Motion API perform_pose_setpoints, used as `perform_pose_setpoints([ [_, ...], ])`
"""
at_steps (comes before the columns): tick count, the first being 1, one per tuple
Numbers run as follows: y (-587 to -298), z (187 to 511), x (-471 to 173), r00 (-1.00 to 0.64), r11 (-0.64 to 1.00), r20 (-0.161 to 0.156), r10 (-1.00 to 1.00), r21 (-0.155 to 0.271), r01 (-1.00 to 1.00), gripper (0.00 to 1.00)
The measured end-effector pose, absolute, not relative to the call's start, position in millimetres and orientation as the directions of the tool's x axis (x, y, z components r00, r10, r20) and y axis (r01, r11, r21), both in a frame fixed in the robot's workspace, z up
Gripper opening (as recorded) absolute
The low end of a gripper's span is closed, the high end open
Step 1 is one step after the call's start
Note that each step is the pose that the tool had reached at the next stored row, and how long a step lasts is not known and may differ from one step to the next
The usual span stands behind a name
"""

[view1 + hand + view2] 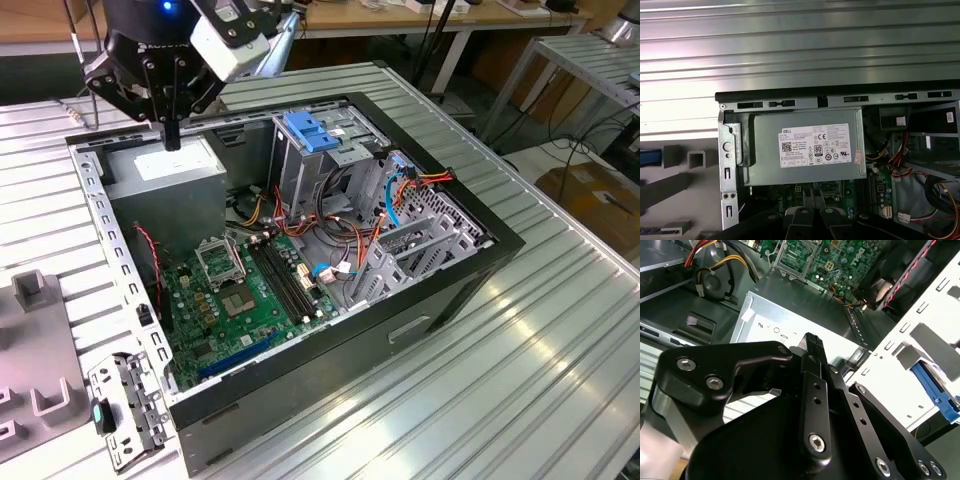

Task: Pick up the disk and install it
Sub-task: 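Reach for the disk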

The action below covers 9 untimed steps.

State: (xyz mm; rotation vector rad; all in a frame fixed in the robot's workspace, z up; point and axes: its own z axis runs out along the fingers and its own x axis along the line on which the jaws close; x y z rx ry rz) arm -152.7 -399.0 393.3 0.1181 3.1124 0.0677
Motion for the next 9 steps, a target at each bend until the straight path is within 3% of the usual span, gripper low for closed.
perform_pose_setpoints([
  [9,-398.9,393.3,-160.3,-0.997,0.996,-0.024,0.076,0.044,0.075,0.11],
])
